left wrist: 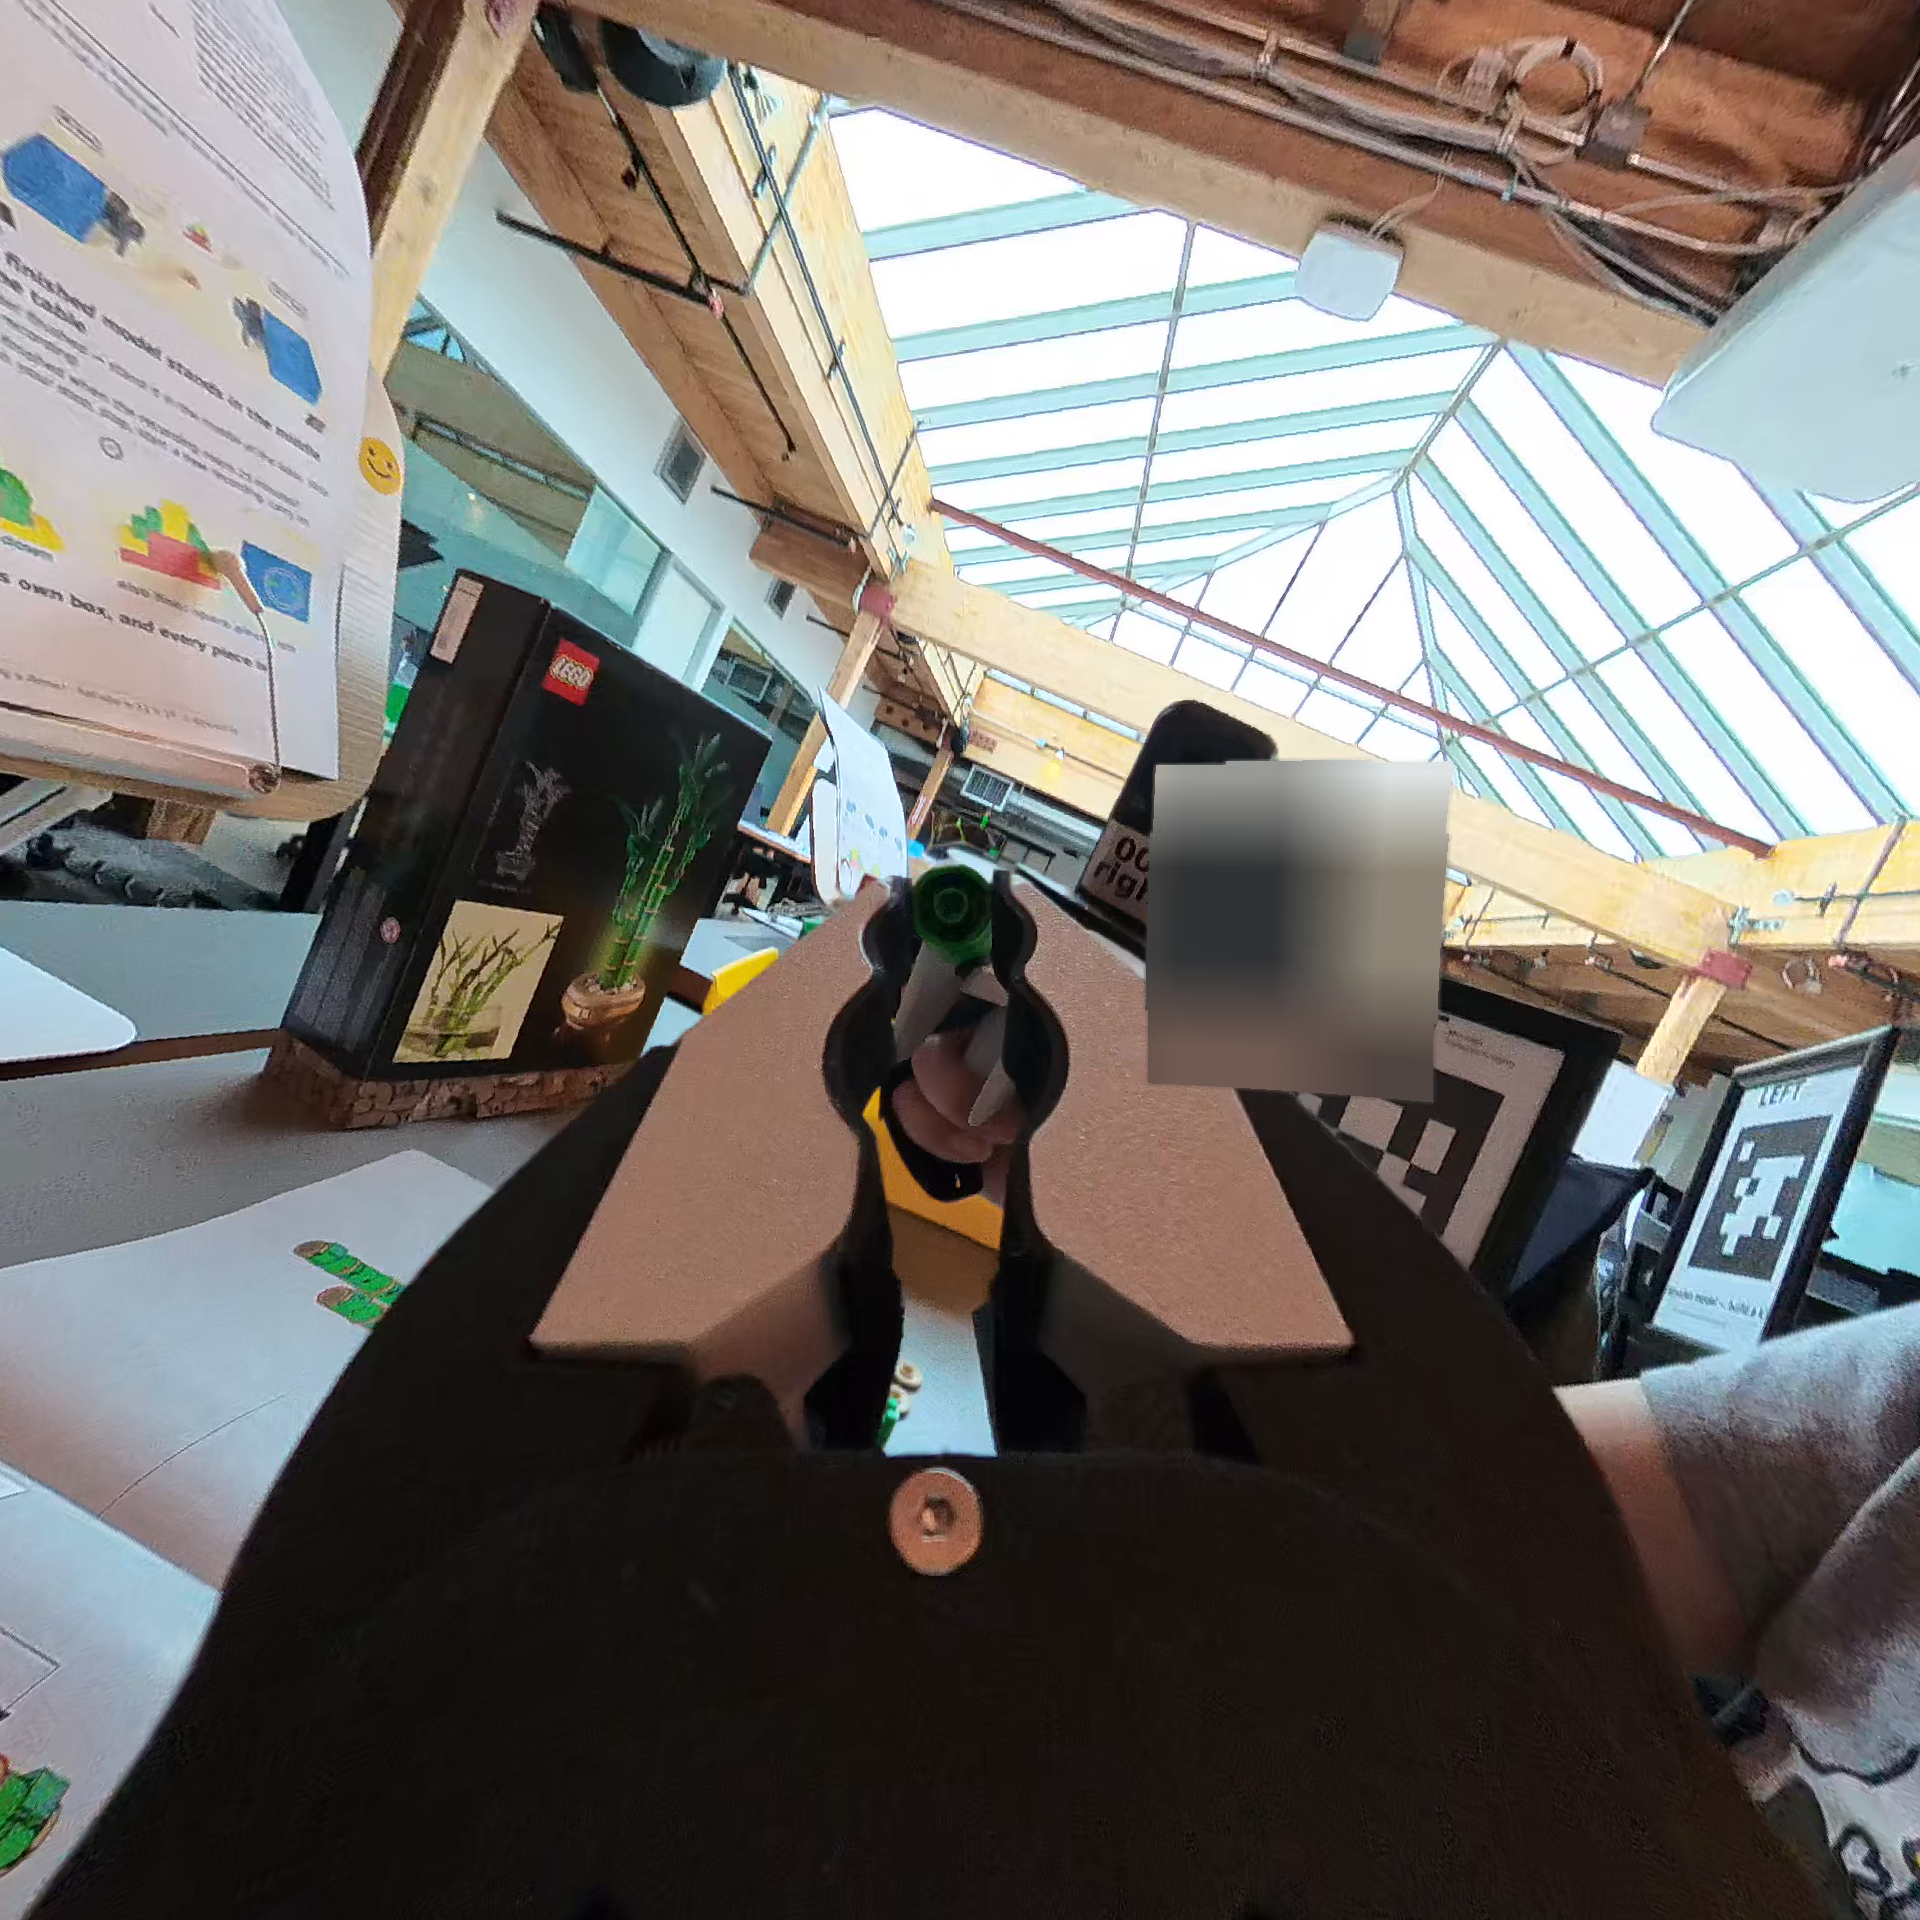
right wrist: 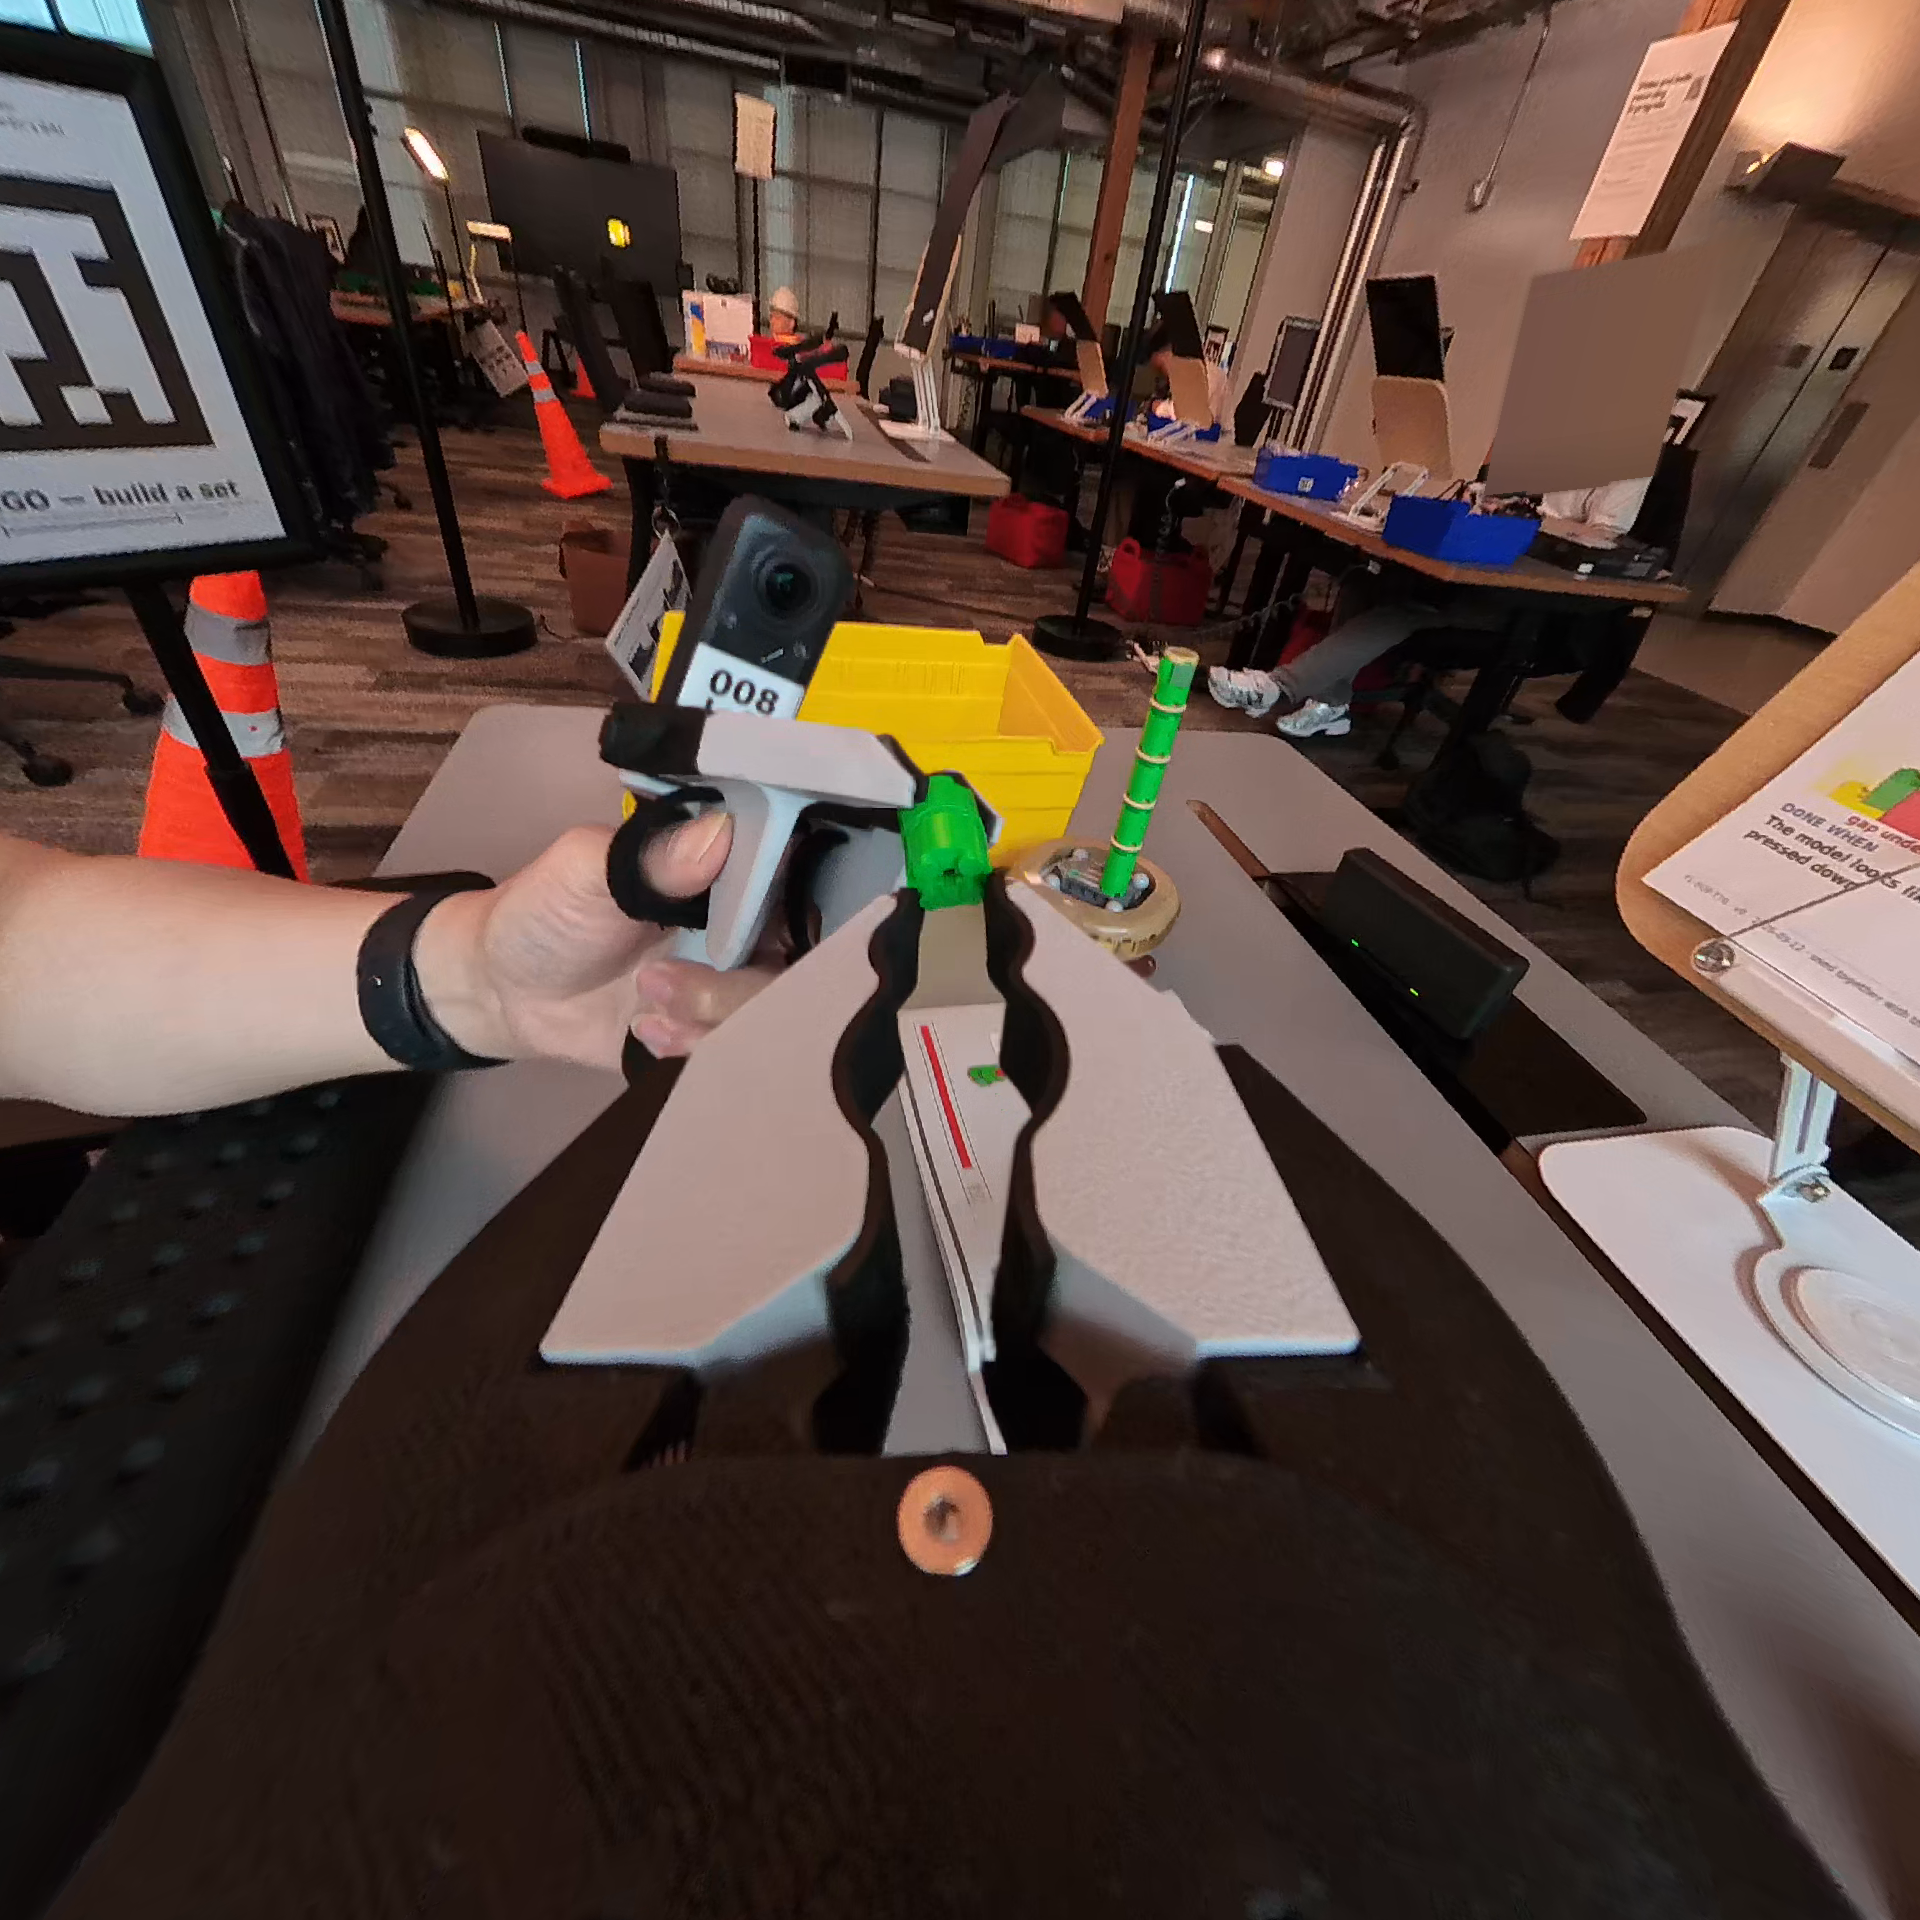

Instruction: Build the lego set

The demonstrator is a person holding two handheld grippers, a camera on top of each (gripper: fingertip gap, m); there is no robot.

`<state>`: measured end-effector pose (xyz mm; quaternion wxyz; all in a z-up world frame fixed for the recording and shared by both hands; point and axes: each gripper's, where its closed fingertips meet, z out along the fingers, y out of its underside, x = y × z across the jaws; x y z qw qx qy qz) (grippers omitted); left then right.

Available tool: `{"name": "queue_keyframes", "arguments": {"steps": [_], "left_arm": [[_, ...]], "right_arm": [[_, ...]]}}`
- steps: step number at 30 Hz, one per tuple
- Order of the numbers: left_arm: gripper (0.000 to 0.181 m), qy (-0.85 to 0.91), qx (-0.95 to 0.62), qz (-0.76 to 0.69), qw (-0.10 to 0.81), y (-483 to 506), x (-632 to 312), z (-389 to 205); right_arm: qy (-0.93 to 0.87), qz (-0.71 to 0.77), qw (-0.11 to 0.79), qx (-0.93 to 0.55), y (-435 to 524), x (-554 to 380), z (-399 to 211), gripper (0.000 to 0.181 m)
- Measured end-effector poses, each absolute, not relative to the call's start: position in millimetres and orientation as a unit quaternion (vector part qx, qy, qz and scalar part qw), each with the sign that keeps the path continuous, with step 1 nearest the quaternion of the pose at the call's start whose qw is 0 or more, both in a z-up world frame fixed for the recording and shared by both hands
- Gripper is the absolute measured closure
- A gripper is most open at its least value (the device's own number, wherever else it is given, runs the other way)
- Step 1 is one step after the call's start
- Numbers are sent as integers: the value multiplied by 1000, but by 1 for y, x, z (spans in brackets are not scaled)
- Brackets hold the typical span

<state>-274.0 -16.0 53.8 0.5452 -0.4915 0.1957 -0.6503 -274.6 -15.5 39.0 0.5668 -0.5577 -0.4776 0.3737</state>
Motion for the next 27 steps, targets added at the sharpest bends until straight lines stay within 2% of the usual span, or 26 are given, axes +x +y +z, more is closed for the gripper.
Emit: {"name": "queue_keyframes", "arguments": {"steps": [16,27], "left_arm": [[168,252,-554,-646,461,-18,-262,29],[168,271,-566,-659,414,-22,-263,22]], "right_arm": [[-543,286,538,-578,-15,-265,13,171],[-559,286,528,-571,-20,-267,7,171]]}}
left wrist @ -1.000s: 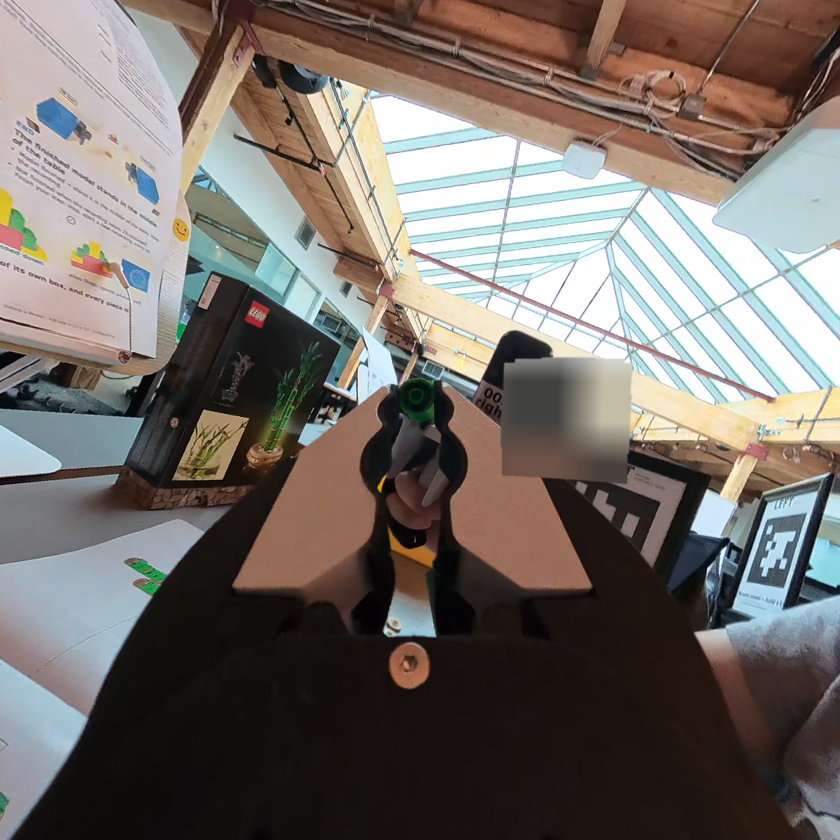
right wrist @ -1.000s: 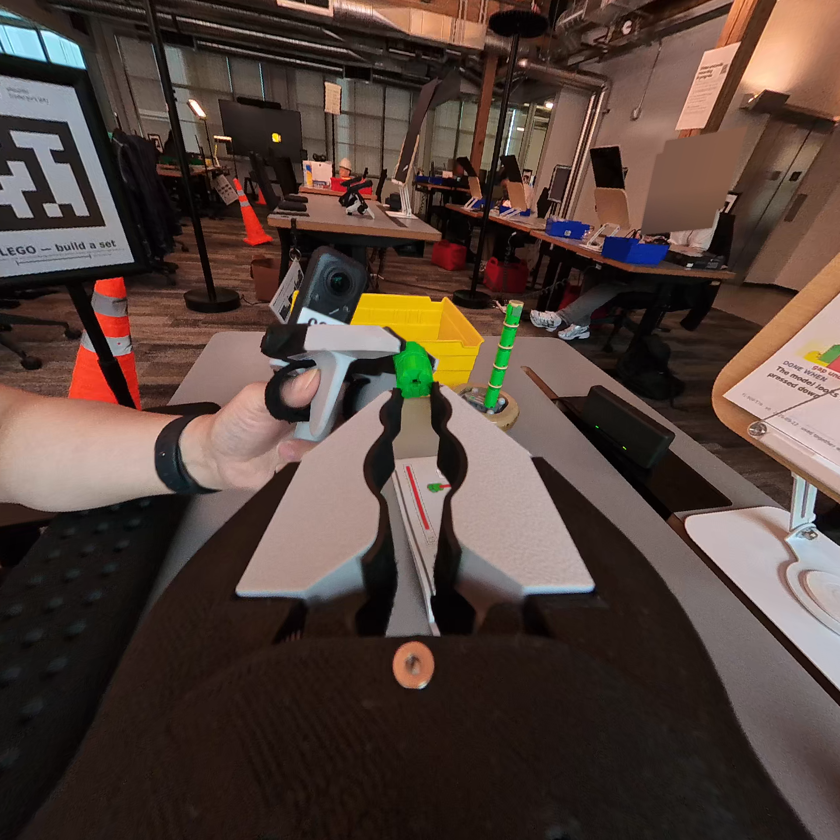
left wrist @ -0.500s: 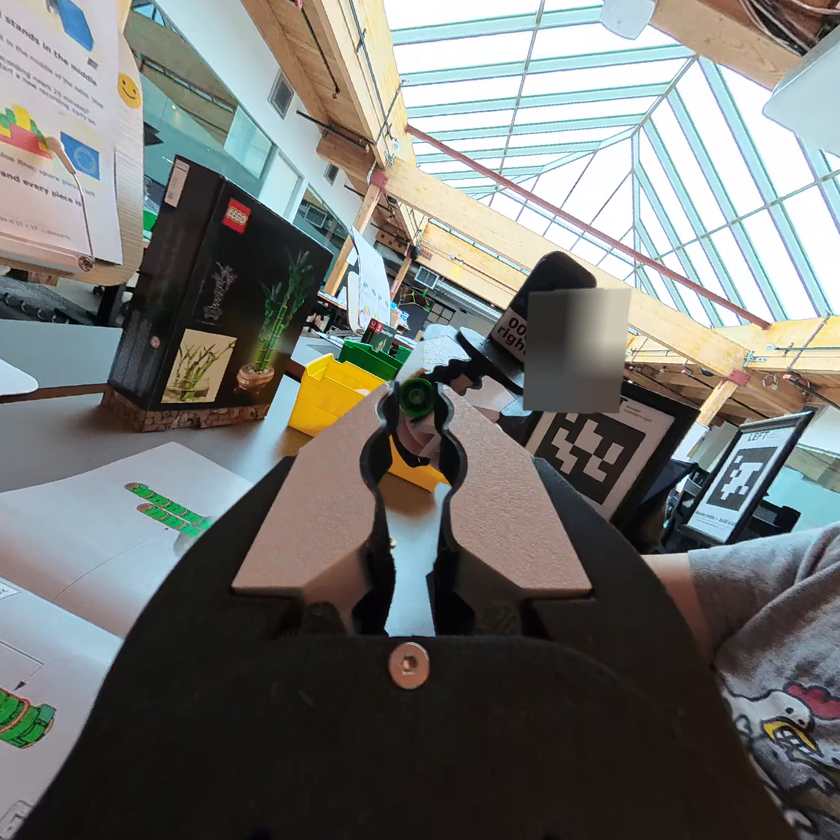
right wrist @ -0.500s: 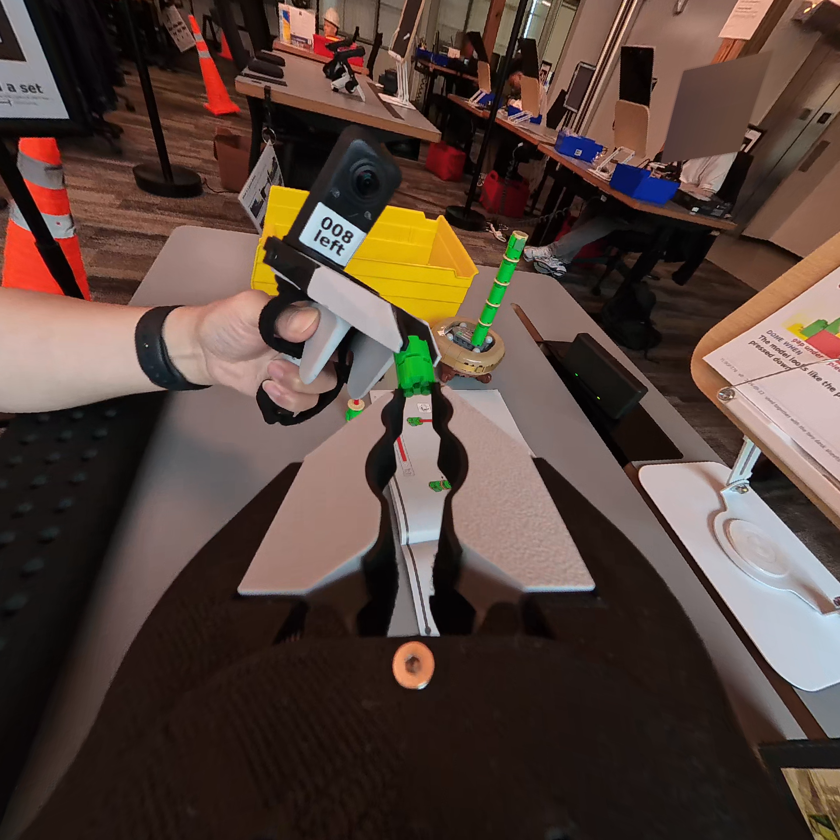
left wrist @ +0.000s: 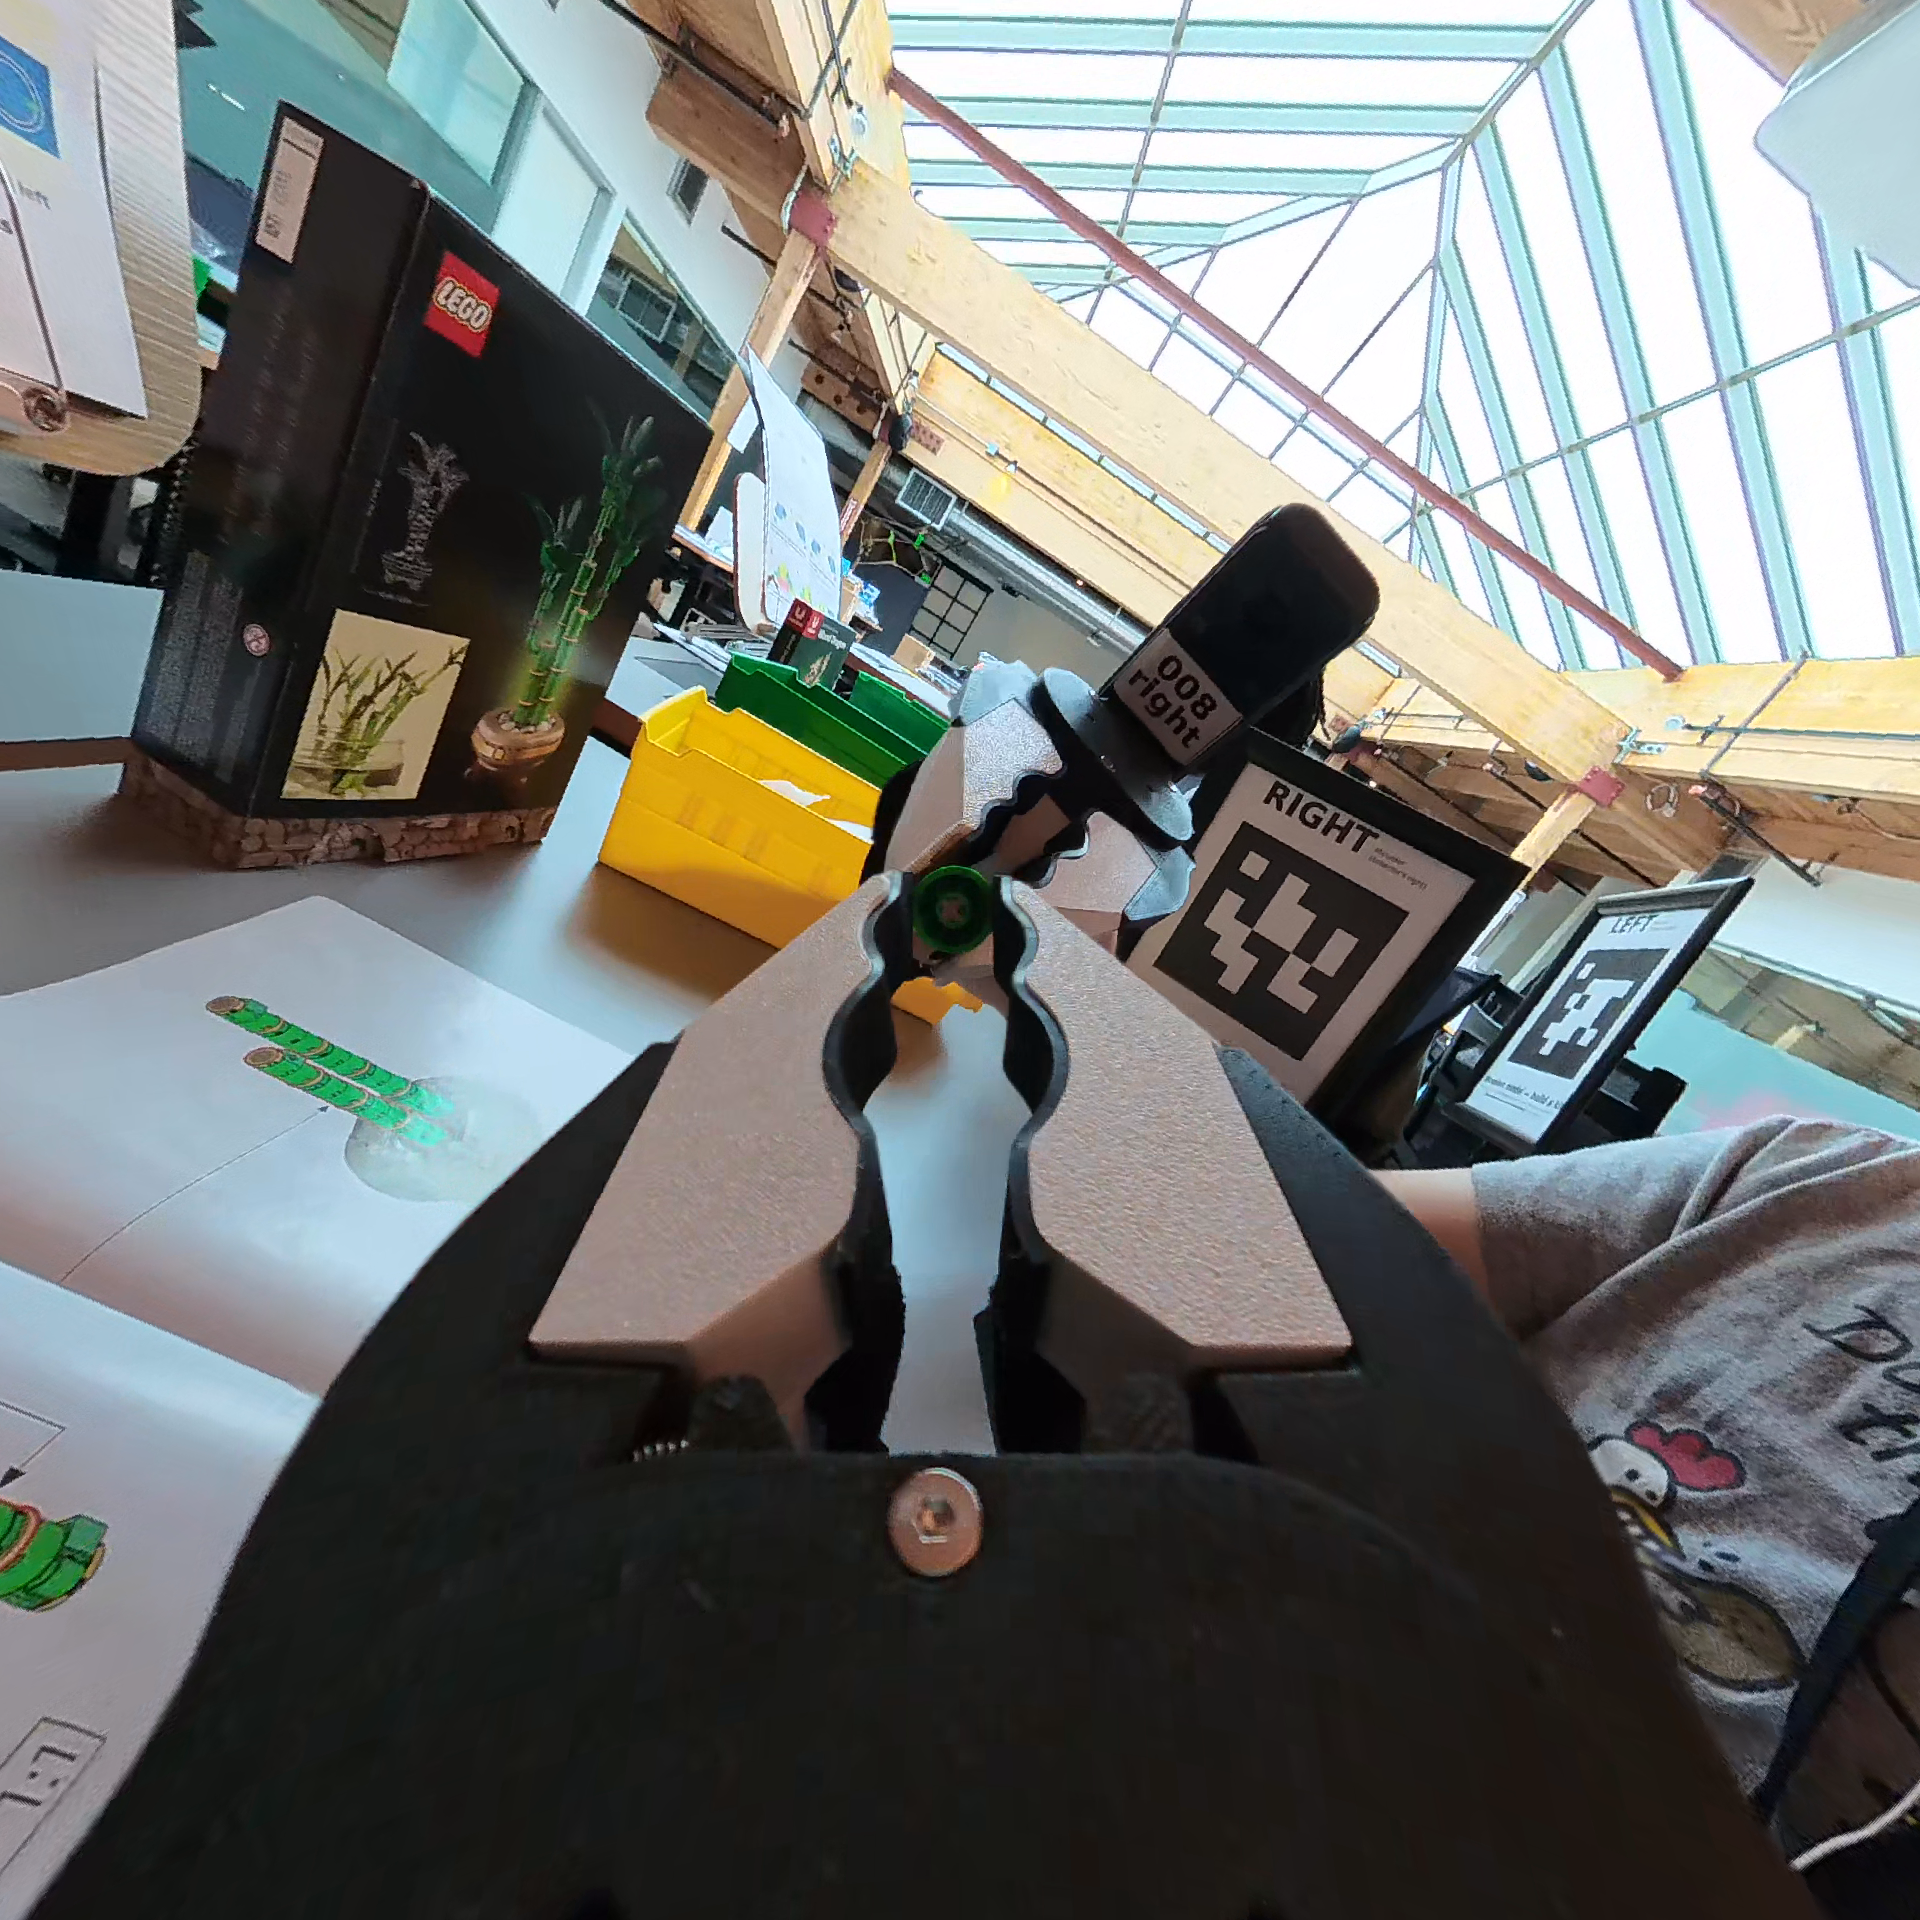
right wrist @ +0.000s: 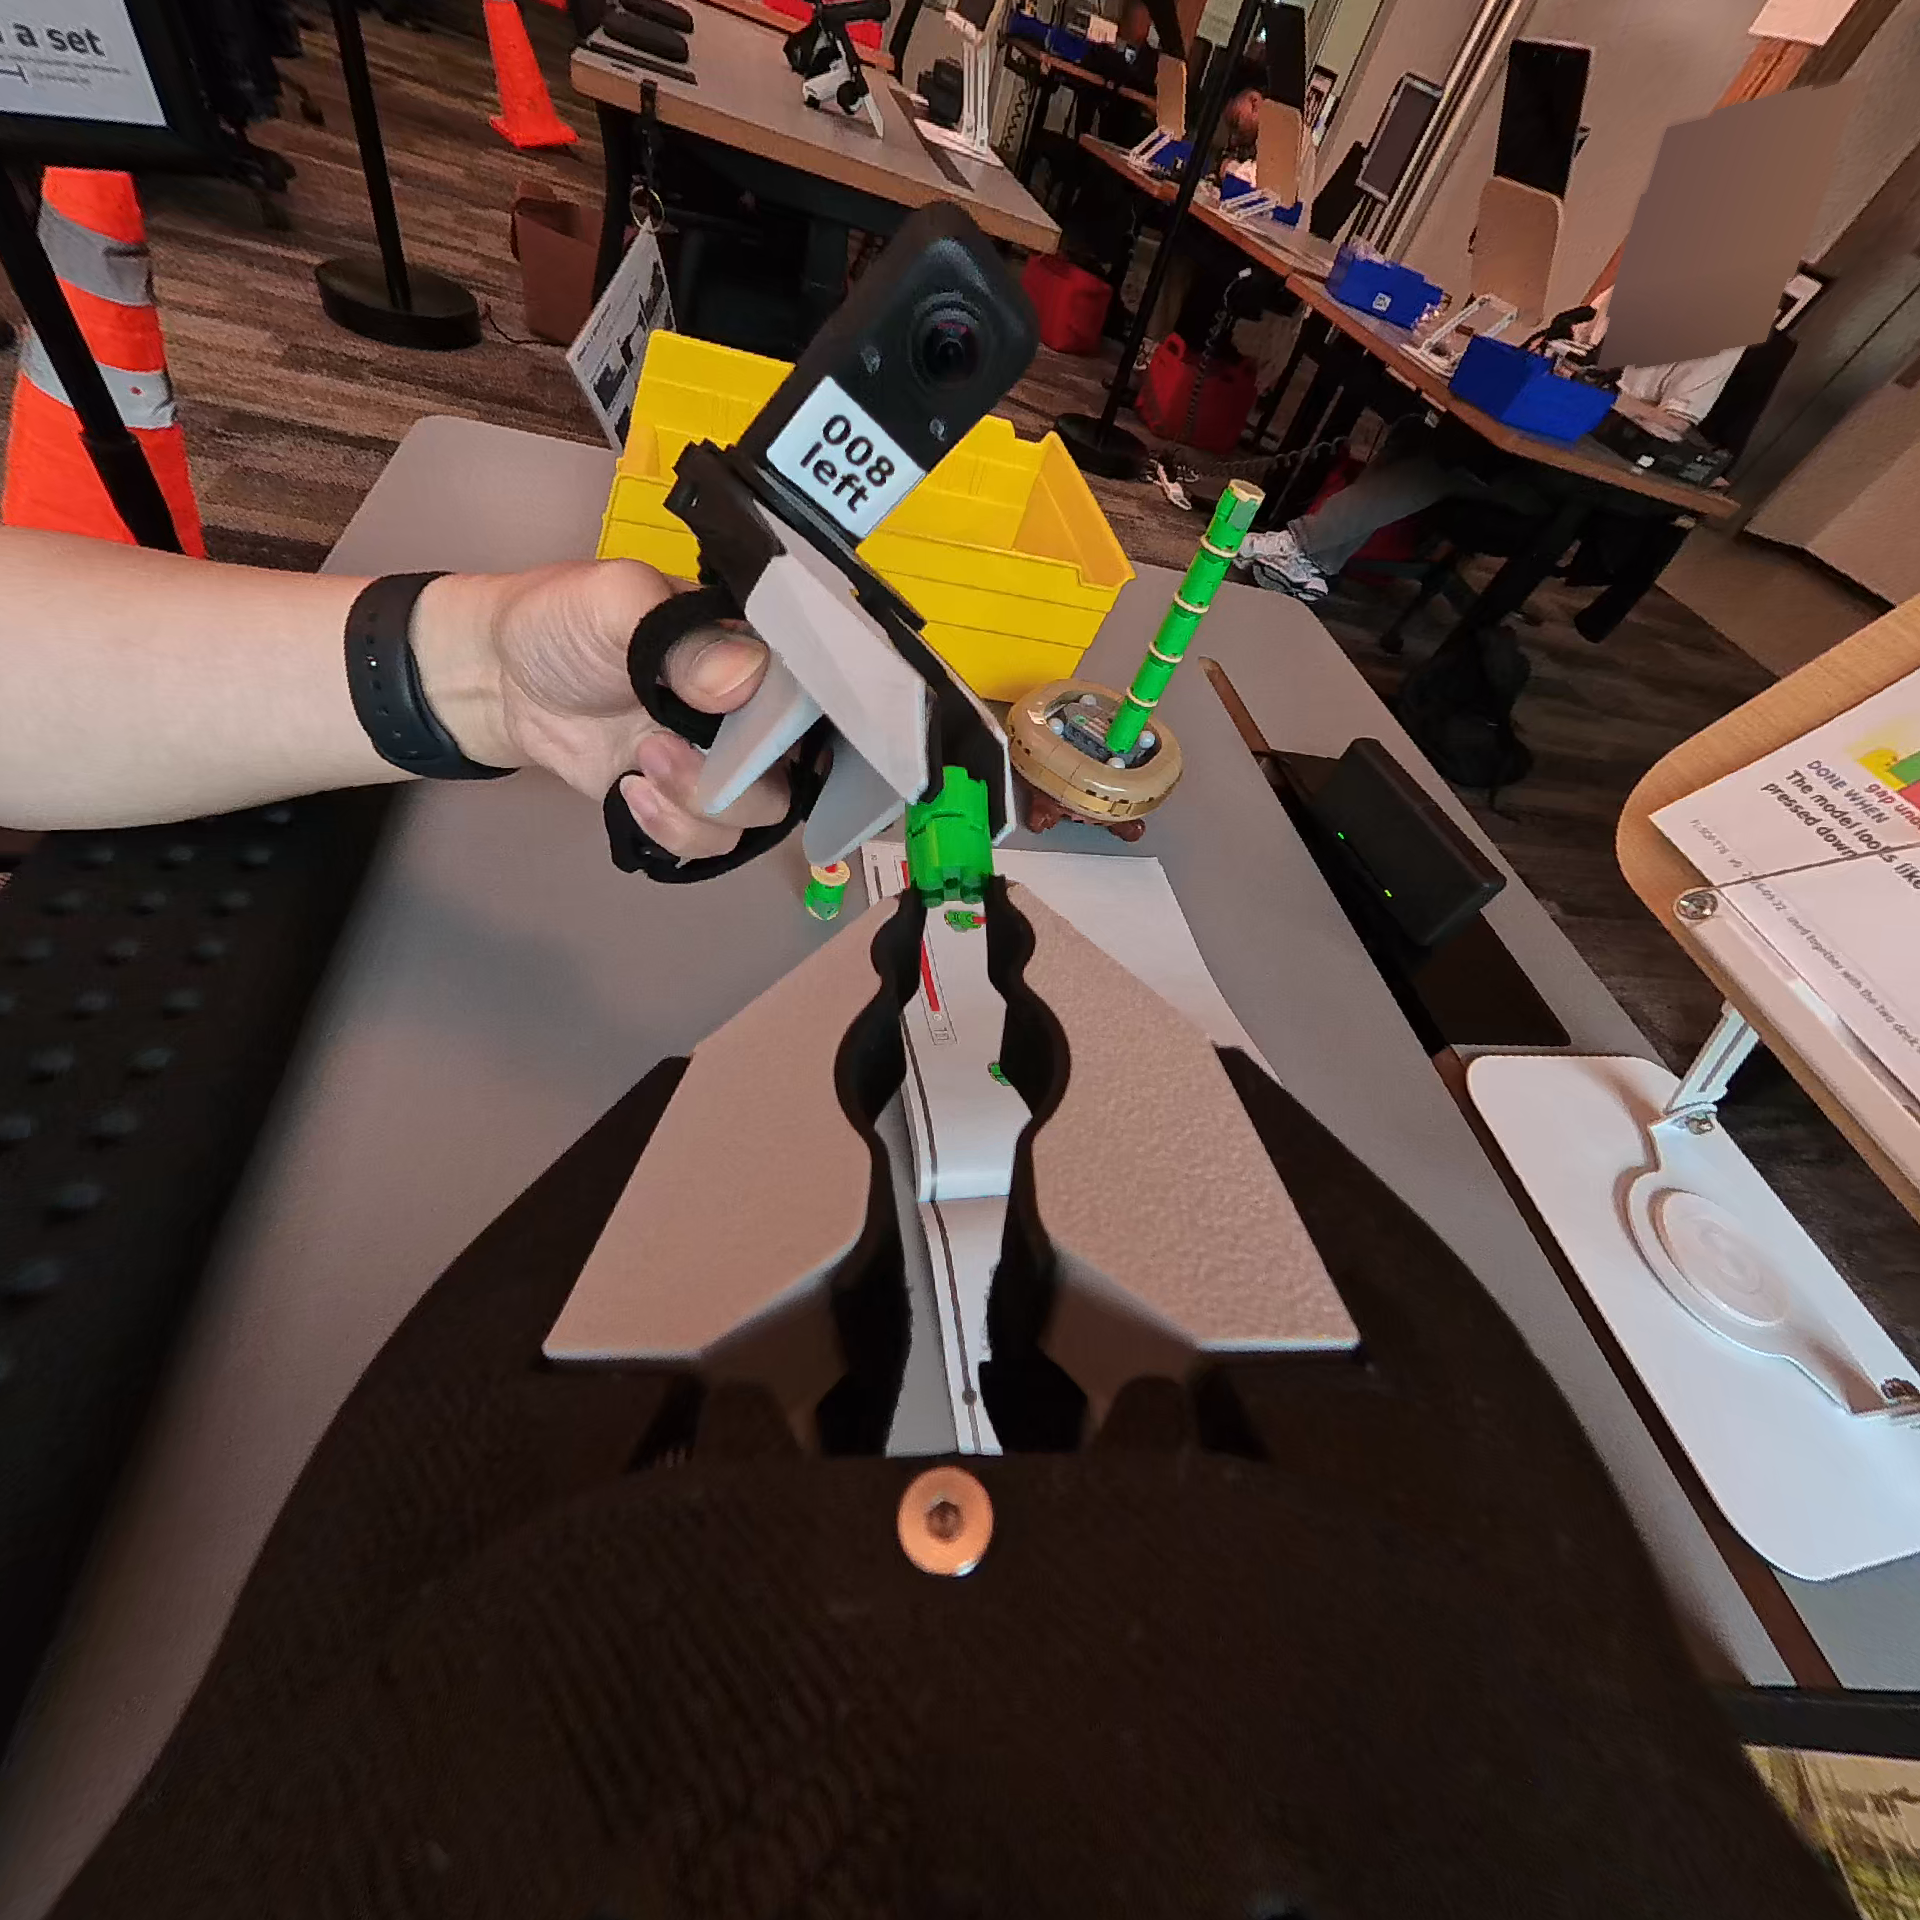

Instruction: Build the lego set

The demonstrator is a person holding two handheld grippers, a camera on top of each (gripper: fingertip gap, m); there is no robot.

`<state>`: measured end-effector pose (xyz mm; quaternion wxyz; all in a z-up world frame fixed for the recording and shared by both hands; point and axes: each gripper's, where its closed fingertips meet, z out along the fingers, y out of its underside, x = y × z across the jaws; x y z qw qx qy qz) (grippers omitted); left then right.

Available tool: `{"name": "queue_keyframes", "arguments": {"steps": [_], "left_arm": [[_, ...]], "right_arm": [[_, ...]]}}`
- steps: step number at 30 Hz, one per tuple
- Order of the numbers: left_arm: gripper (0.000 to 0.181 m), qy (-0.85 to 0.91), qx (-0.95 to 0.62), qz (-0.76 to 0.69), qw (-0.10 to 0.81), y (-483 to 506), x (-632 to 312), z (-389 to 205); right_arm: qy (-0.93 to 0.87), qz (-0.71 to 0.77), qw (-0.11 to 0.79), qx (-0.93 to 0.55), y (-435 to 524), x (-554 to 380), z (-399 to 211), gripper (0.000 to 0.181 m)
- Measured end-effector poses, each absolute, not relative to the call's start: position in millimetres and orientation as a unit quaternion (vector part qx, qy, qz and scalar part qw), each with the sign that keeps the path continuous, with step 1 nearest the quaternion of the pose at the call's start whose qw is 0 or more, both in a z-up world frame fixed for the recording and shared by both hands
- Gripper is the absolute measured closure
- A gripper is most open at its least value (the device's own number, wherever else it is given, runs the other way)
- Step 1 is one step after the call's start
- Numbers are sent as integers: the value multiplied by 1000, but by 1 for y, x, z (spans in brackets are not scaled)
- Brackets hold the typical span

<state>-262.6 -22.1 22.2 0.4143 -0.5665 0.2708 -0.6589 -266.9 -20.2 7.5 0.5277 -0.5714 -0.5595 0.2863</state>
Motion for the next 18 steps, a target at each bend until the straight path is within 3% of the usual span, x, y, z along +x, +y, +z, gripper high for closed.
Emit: {"name": "queue_keyframes", "arguments": {"steps": [10,13,18], "left_arm": [[168,279,-578,-648,410,-20,-262,17],[168,281,-570,-678,370,-24,-268,20],[169,292,-576,-710,282,-39,-269,8]], "right_arm": [[-559,285,517,-581,-19,-267,2,170],[-563,317,501,-576,-26,-272,6,169],[-606,305,467,-567,-39,-272,-2,146]]}}
